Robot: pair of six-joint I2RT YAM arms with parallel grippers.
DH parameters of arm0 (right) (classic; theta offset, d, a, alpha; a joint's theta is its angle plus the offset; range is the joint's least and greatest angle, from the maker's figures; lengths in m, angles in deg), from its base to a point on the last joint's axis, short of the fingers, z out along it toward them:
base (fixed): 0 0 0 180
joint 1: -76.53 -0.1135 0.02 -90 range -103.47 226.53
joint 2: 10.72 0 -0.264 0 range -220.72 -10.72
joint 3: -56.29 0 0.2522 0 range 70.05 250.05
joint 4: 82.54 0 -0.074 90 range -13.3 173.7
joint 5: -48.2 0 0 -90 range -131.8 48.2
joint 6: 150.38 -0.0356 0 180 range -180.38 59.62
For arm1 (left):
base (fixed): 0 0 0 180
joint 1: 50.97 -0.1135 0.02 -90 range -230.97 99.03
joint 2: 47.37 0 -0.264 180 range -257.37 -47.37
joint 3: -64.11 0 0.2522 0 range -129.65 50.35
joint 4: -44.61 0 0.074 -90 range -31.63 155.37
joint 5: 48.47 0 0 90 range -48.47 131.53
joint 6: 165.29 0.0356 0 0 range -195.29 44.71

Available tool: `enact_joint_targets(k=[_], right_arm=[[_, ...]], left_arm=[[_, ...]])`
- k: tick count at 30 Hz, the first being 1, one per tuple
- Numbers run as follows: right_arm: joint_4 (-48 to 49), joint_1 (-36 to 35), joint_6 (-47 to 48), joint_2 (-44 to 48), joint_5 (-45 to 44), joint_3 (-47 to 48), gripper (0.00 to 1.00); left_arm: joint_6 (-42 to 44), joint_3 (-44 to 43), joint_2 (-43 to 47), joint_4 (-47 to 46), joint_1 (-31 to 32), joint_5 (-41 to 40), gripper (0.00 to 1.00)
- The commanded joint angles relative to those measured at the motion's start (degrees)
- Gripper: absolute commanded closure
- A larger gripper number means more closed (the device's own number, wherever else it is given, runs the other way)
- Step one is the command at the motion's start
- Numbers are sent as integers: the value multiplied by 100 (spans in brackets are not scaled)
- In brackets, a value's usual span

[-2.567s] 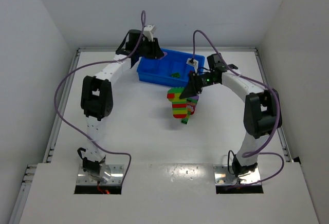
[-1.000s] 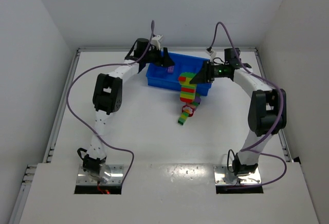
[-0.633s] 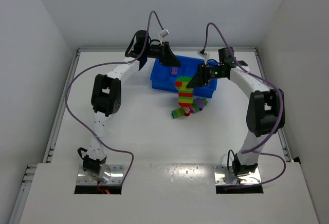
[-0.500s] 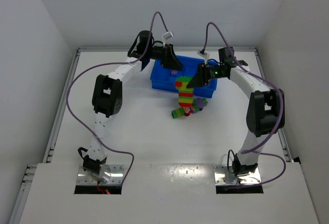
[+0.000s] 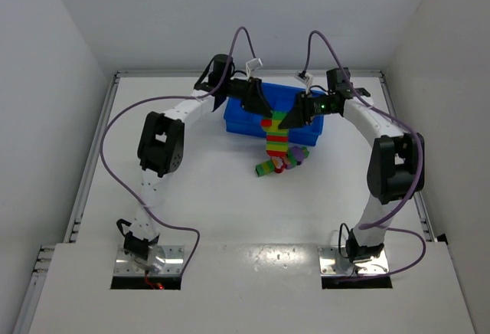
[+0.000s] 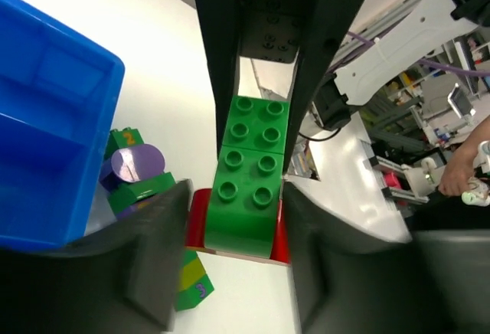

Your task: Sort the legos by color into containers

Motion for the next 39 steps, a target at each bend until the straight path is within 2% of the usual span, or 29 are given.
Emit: enact_joint_targets(k=[1, 2, 3, 4, 5, 7, 12, 13, 15, 17, 21, 26, 29, 32, 34, 39], right_arm=[[198, 11, 93, 154, 320, 336, 98], [198, 11, 93, 154, 320, 336, 98], [198, 11, 93, 154, 320, 336, 98], [198, 11, 93, 154, 320, 336, 98], [198, 11, 93, 206, 320, 336, 98], [198, 11, 93, 207, 320, 283, 98], [-29, -94, 373, 339, 267, -138, 98], [-91, -95, 435, 417, 267, -200, 98], [-153, -156, 436, 566, 214, -411, 98], [-153, -156, 488, 716, 214, -595, 98], [-206, -156, 488, 918, 153, -850, 98], [-312, -51, 488, 1445, 30, -1350, 98], [-443, 11, 550, 1717, -85, -1606, 98], [-443, 273, 498, 1850, -208, -1765, 98], [-443, 397, 436, 1903, -208, -1835, 98], [-566, 266, 699, 1903, -619, -2097, 98]], left_arm=[[183, 19, 455, -160, -11, 362, 50], [183, 19, 455, -160, -11, 414, 55], [183, 19, 455, -160, -11, 415, 69], [183, 19, 455, -160, -11, 415, 76], [183, 19, 455, -160, -11, 415, 92], [183, 19, 455, -160, -11, 319, 100], [253, -314, 447, -300, -11, -252, 100], [105, -471, 447, -405, -11, -532, 100], [-631, -526, 324, -1264, -11, -753, 100], [-976, -771, 149, -1793, -11, -1140, 100], [-1223, -1036, -72, -2014, -11, -1755, 100], [50, -1273, -238, -716, 199, -2782, 100], [-27, -1142, -309, -783, 340, -3012, 100], [-596, -975, -371, -1388, 340, -3066, 100], [-687, -790, -318, -1618, 340, -3004, 100], [-880, 139, 470, -1953, 235, -3004, 100]])
